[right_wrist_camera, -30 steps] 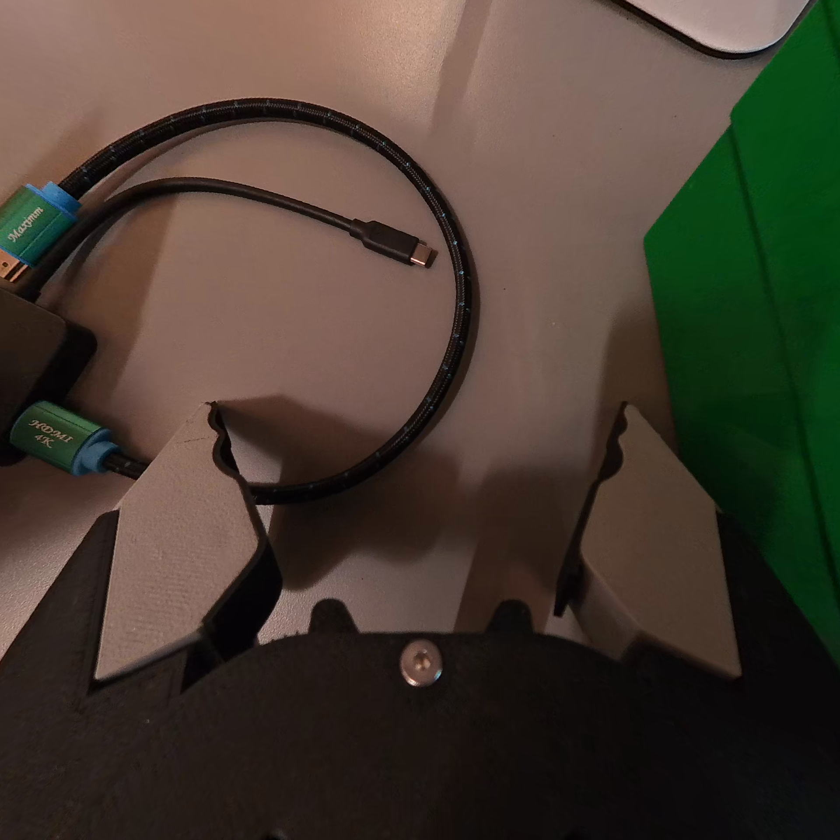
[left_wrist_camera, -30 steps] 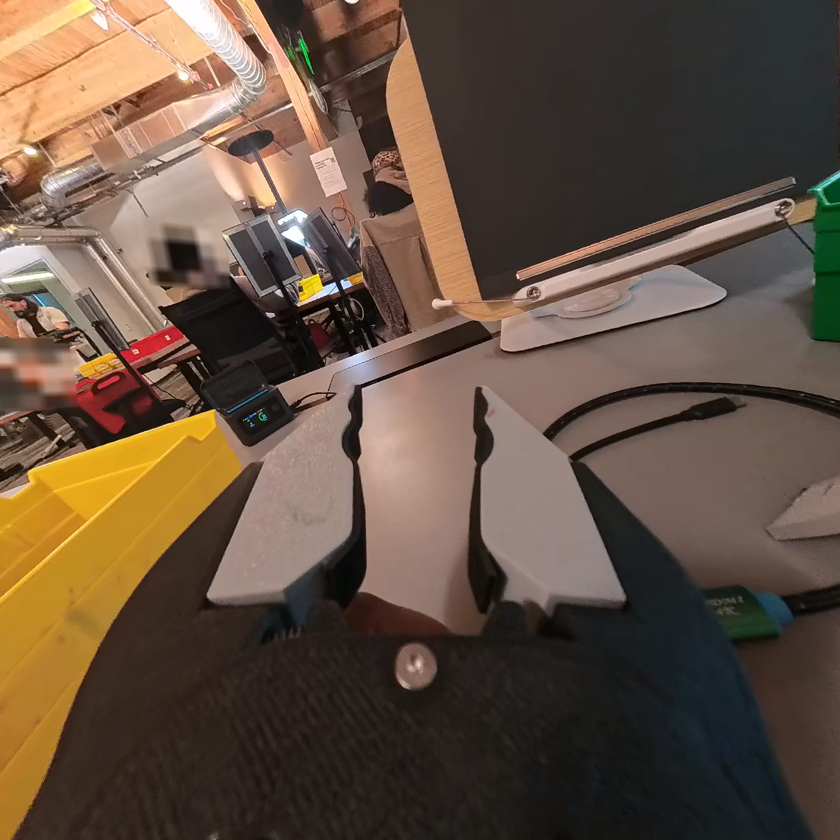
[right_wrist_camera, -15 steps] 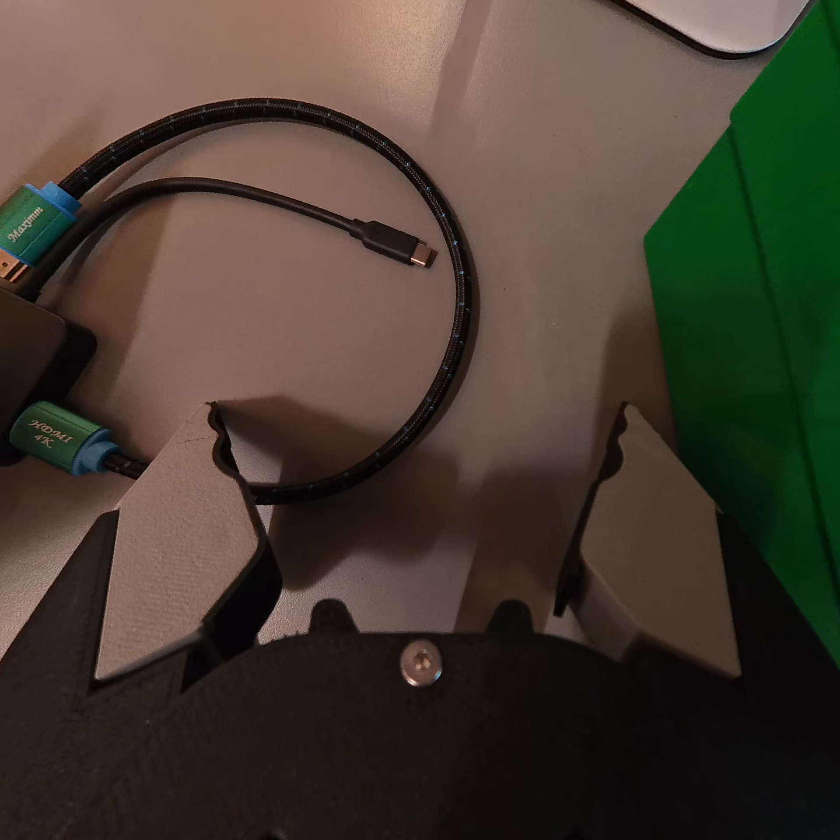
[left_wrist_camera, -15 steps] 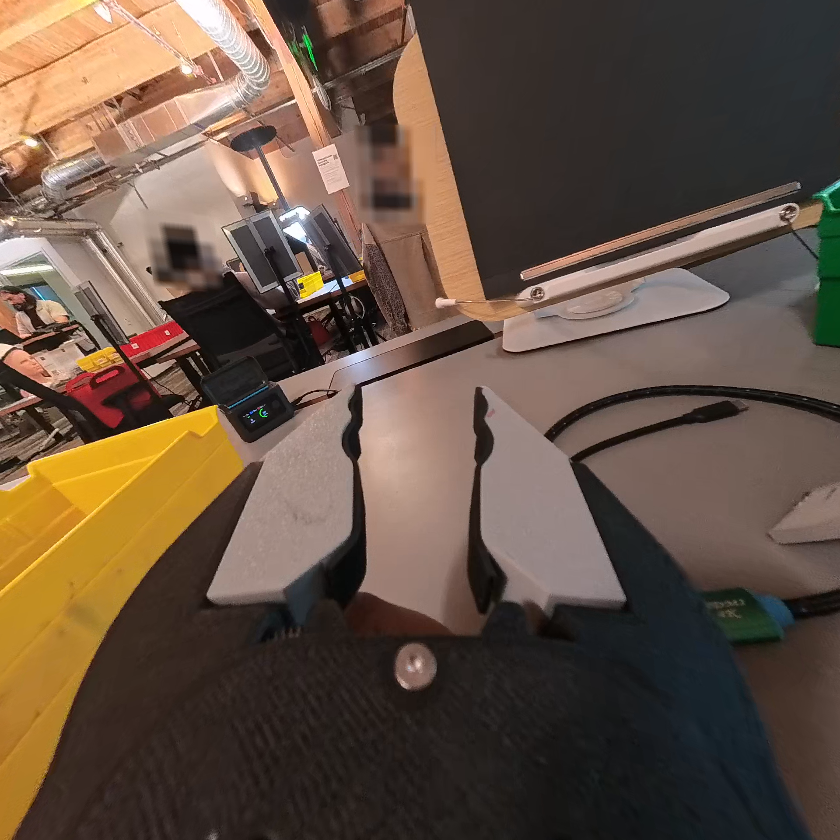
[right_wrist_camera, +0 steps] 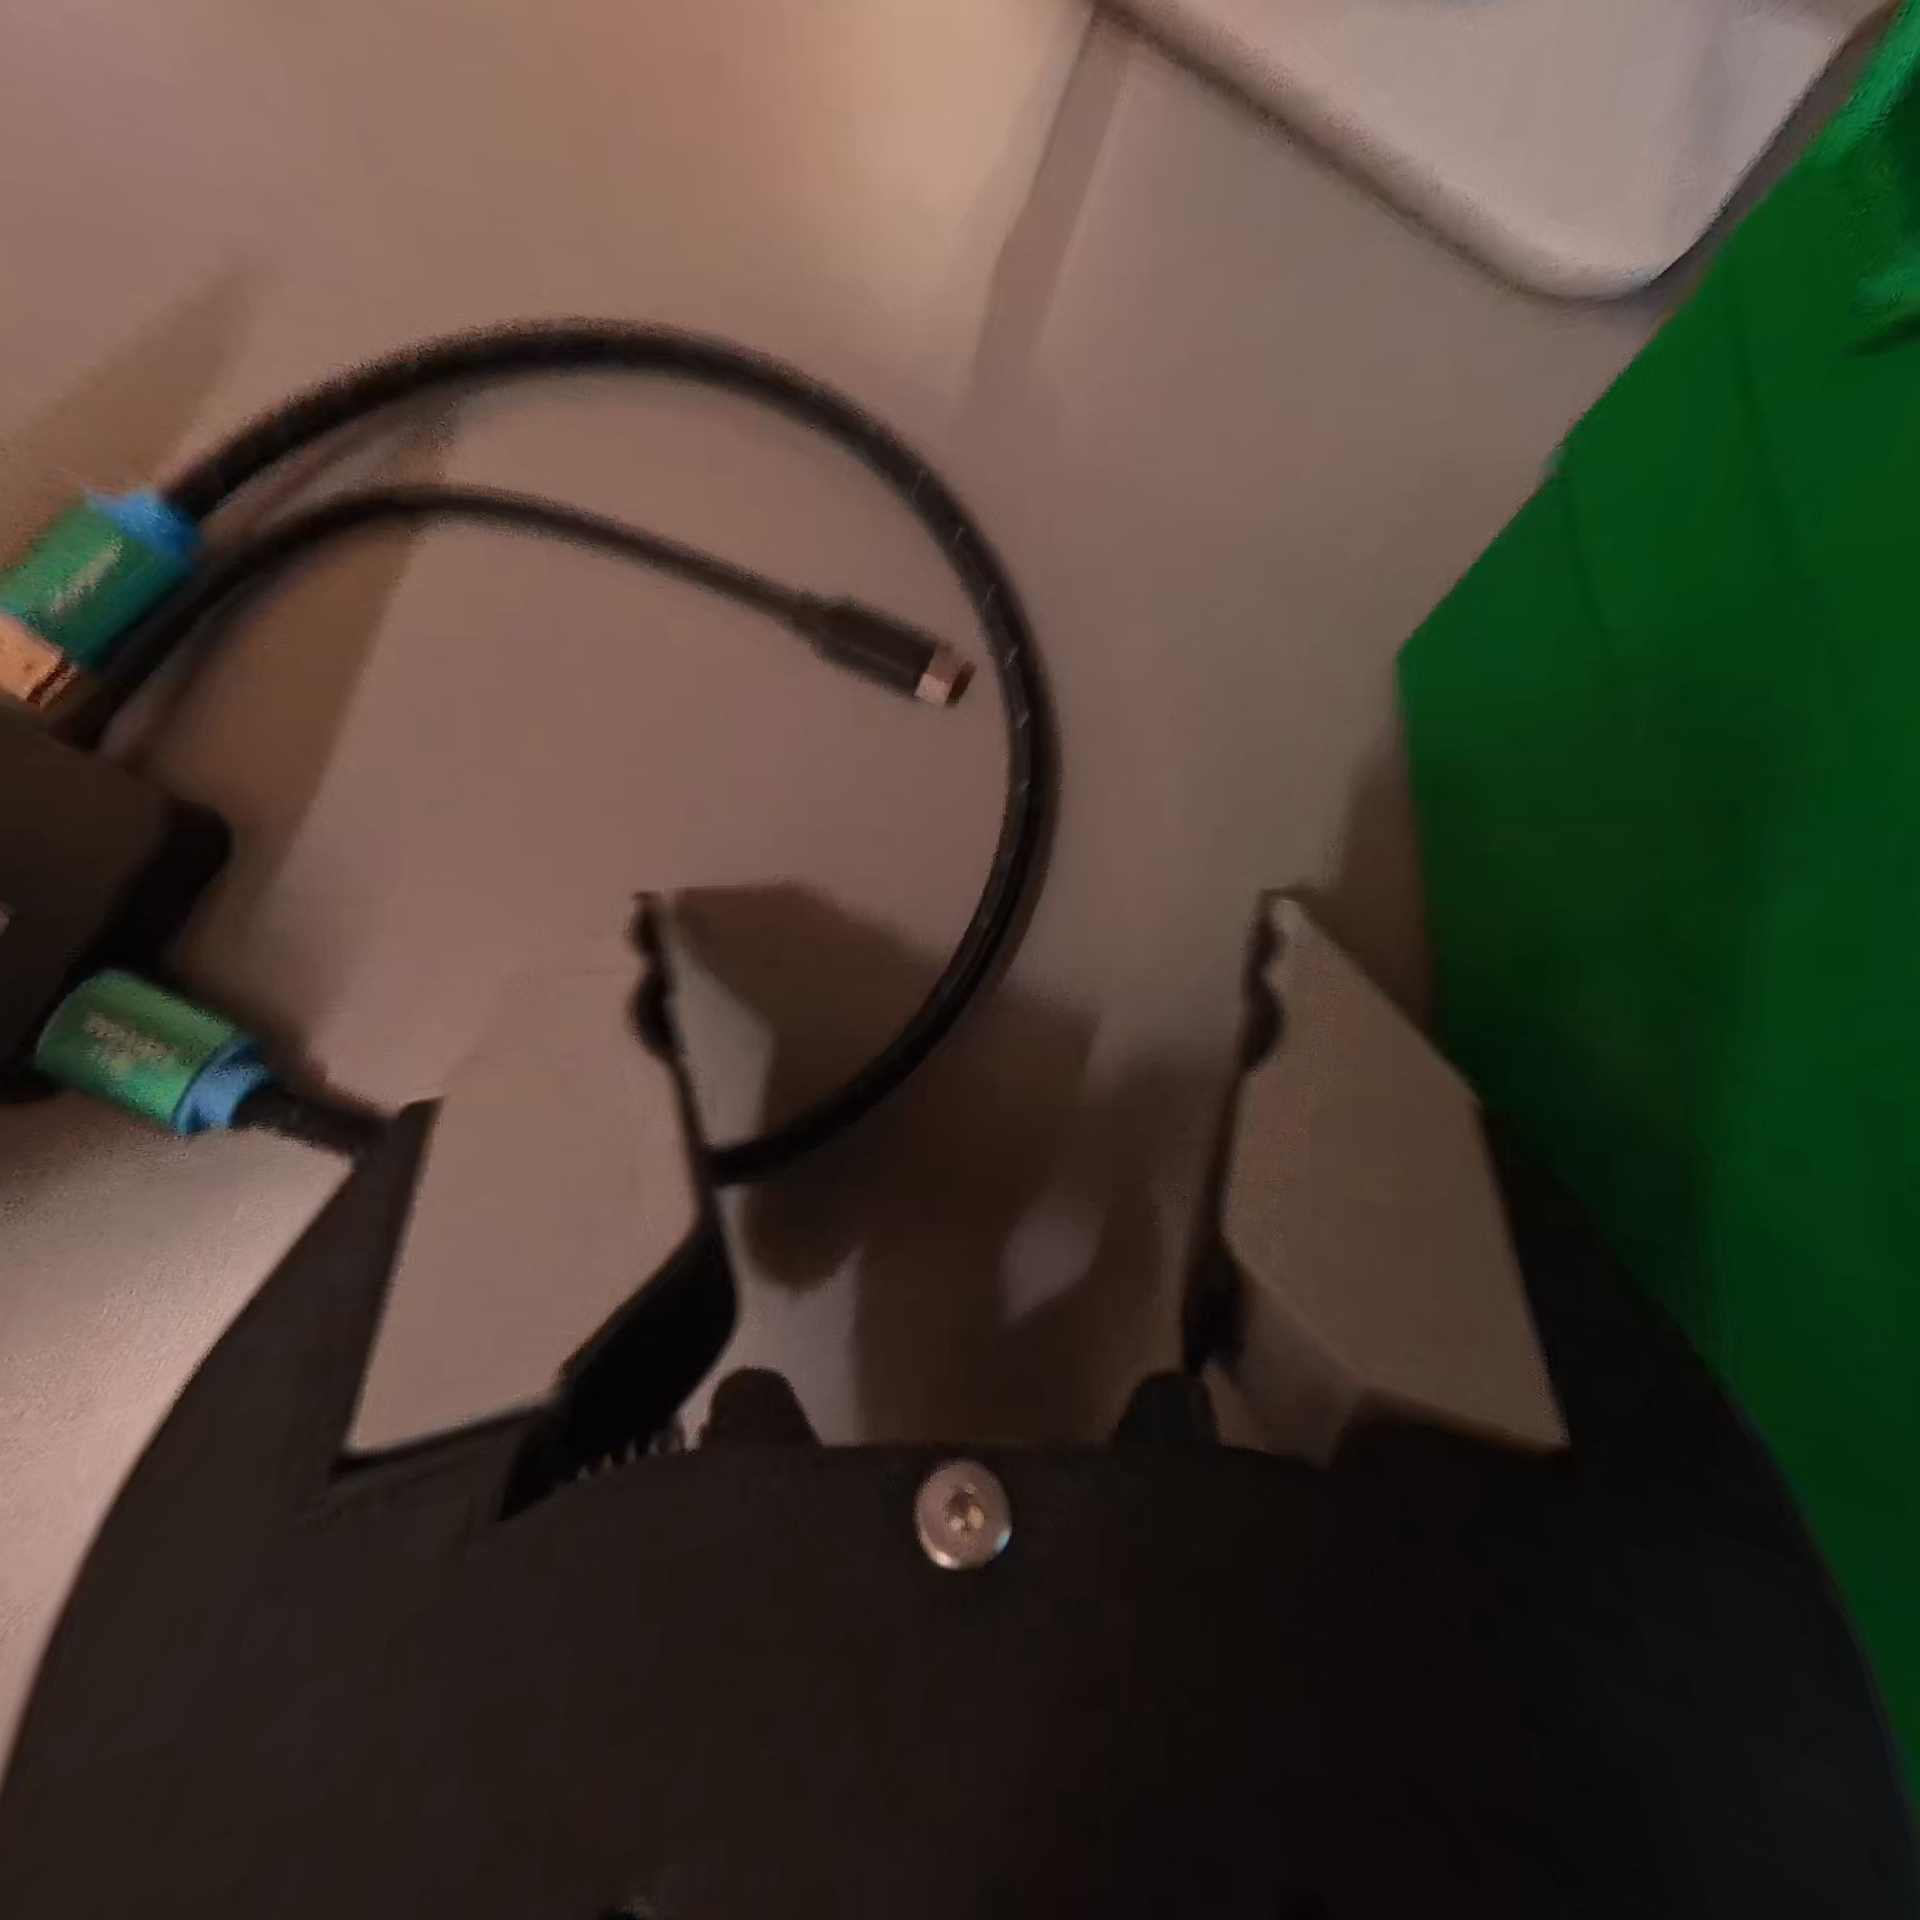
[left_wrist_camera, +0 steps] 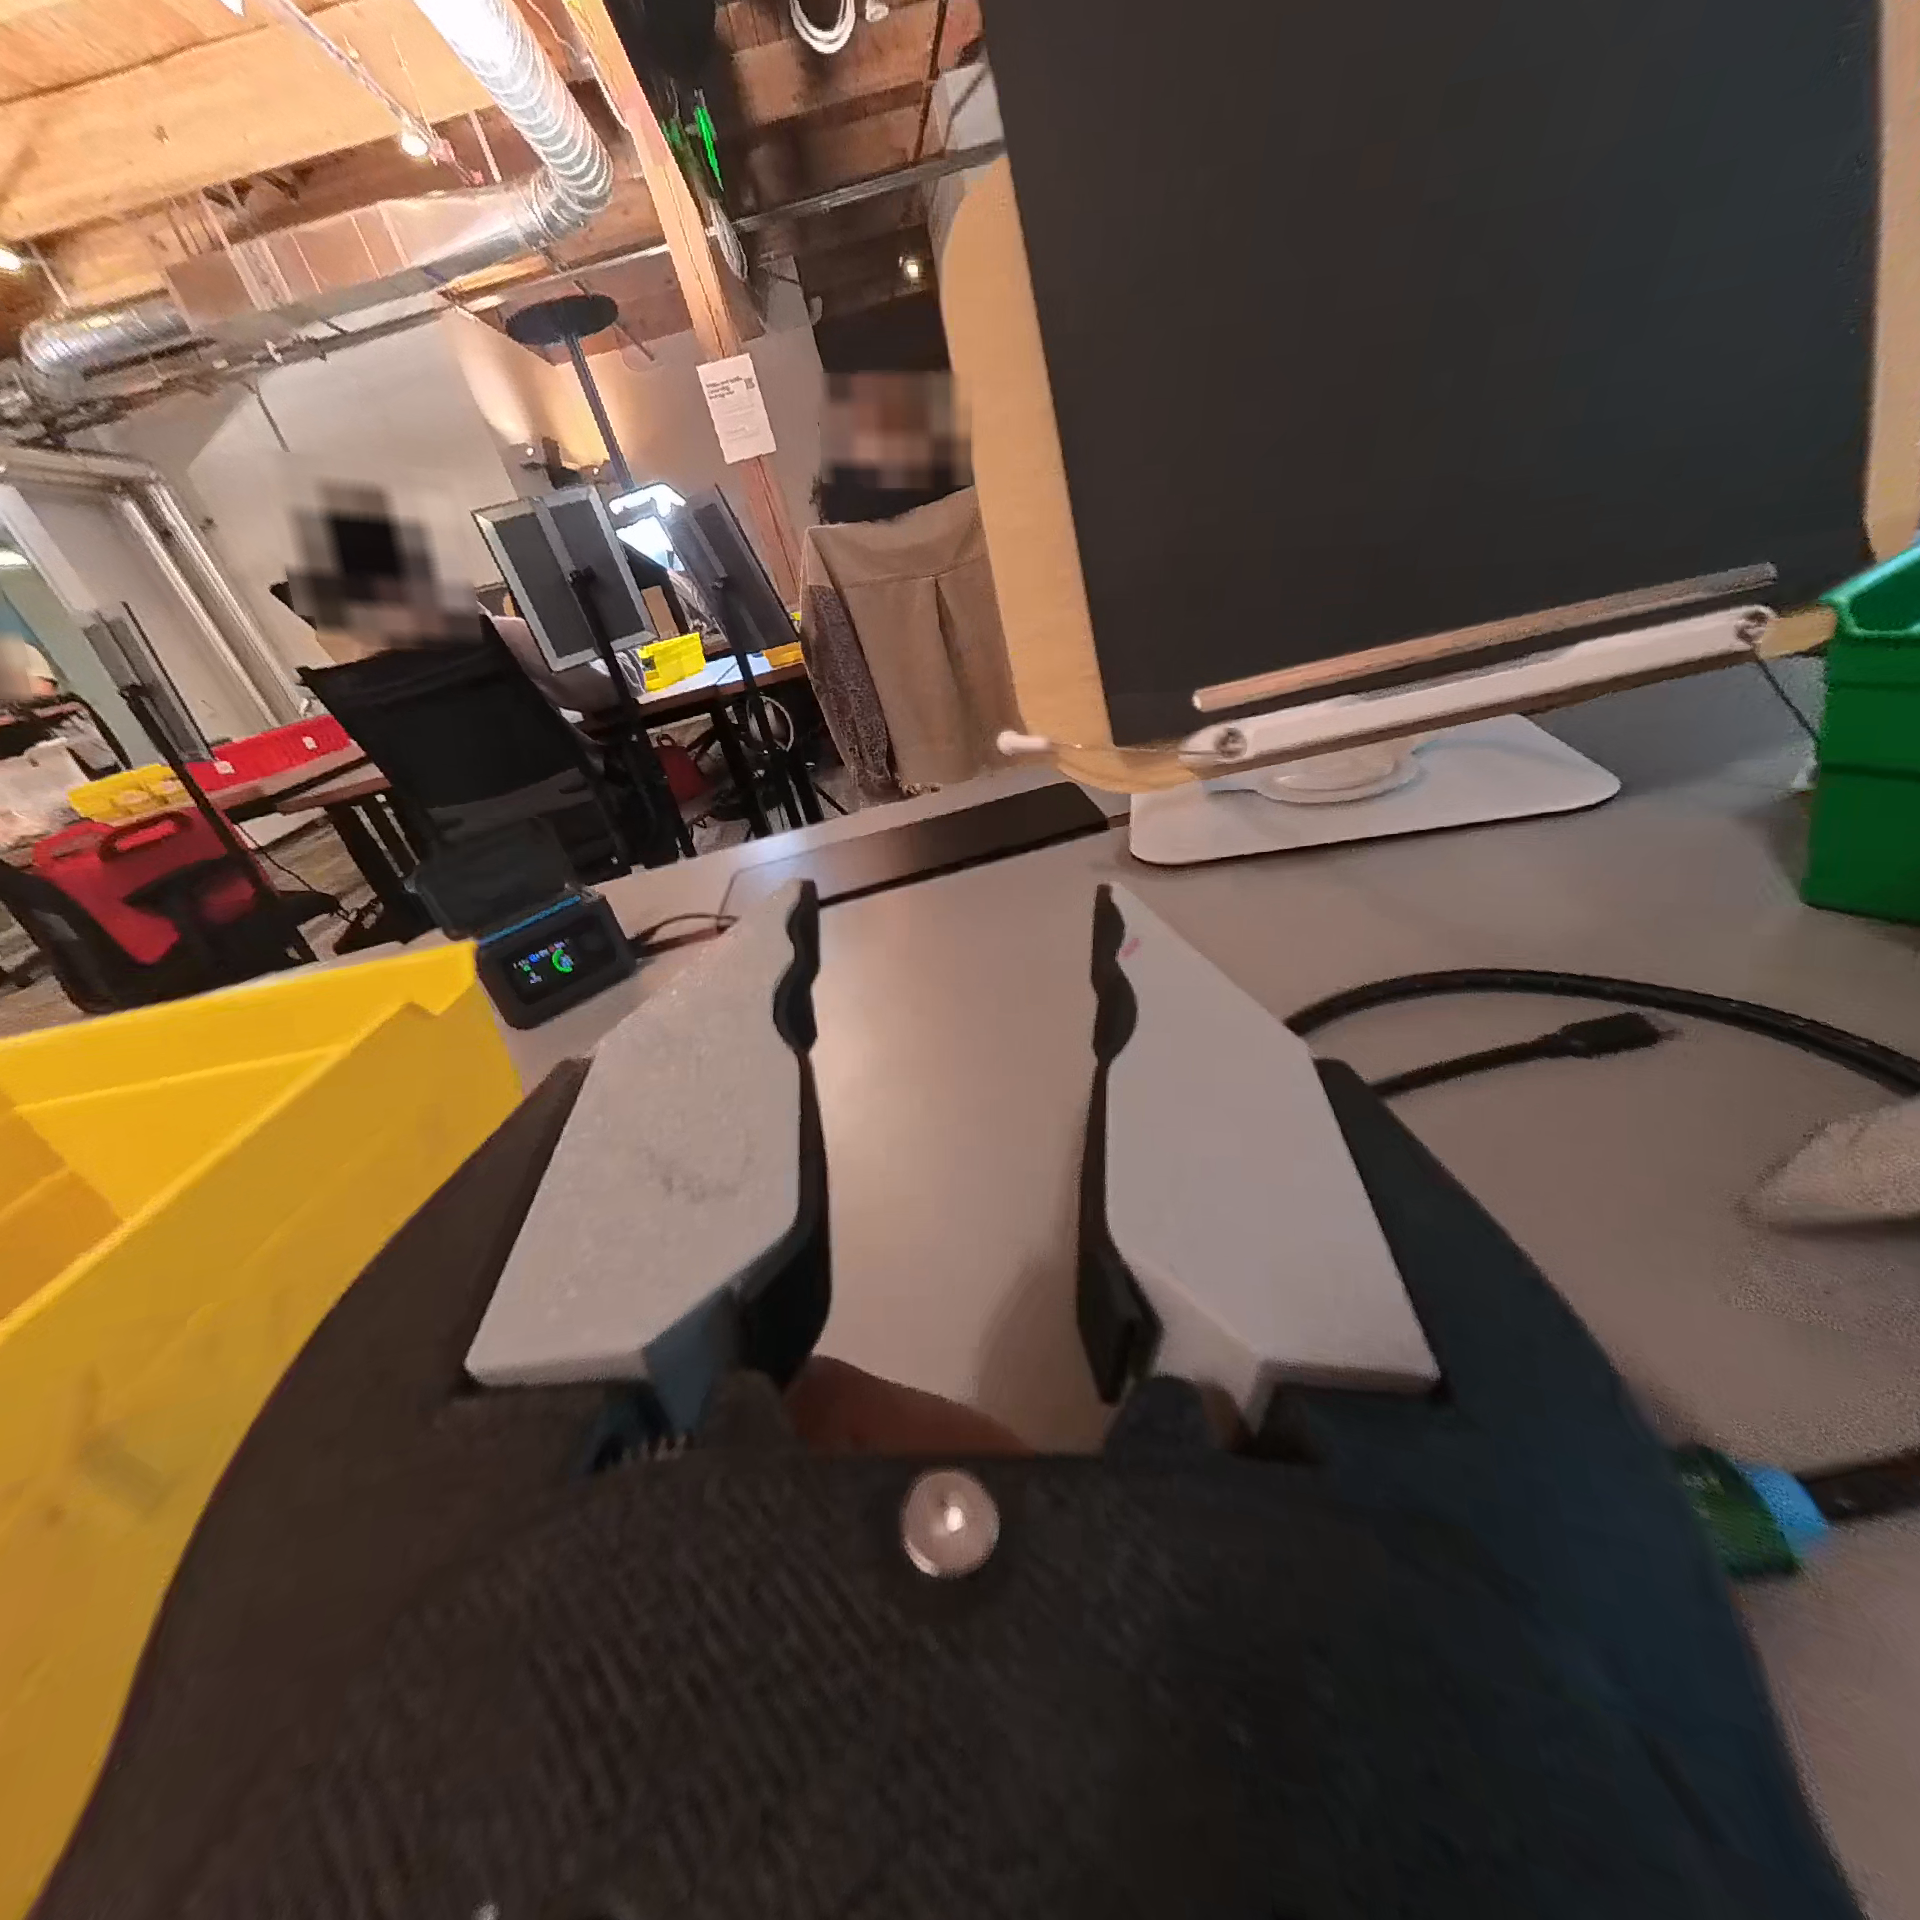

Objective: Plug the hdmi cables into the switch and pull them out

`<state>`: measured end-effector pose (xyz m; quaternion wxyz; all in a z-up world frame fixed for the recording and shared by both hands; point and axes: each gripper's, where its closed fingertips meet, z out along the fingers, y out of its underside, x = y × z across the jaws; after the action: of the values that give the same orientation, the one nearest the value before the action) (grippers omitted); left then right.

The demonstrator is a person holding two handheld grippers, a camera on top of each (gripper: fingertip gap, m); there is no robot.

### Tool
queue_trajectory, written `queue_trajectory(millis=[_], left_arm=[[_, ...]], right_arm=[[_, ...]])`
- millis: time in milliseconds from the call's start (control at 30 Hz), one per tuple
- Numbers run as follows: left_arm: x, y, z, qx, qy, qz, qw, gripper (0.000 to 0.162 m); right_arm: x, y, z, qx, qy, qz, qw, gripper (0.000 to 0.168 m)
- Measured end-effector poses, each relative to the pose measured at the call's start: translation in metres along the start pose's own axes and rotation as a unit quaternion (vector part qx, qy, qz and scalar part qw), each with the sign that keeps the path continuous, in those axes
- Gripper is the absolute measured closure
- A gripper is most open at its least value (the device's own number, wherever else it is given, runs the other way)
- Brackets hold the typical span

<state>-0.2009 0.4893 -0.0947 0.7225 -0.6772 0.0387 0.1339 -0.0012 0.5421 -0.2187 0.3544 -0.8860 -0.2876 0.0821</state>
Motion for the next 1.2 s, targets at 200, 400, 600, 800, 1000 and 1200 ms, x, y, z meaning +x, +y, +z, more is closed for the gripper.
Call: queue_trajectory(millis=[200,400,600,800,1000,1200], left_arm=[[0.004,-0.016,0.042,-0.008,0.057,-0.014,0.998,0.102],[0.037,0.019,0.049,-0.085,0.166,0.006,0.982,0.092],[0.048,0.016,0.032,-0.104,0.224,-0.050,0.968,0.093],[0.044,0.033,0.032,-0.142,0.231,-0.098,0.957,0.095],[0.053,0.048,0.034,-0.152,0.233,-0.091,0.956,0.098],[0.052,0.042,0.031,-0.176,0.263,-0.172,0.933,0.095]], right_arm=[[0.011,-0.090,-0.030,0.188,0.154,-0.088,0.966,0.087],[-0.017,-0.115,-0.016,0.211,0.098,-0.167,0.958,0.084],[-0.034,-0.096,-0.027,0.271,-0.022,-0.135,0.953,0.105],[-0.073,-0.065,-0.042,0.250,-0.195,-0.164,0.934,0.099],[-0.104,-0.041,-0.045,0.193,-0.356,-0.168,0.899,0.103],[-0.122,-0.024,-0.049,0.168,-0.388,-0.200,0.884,0.107]])
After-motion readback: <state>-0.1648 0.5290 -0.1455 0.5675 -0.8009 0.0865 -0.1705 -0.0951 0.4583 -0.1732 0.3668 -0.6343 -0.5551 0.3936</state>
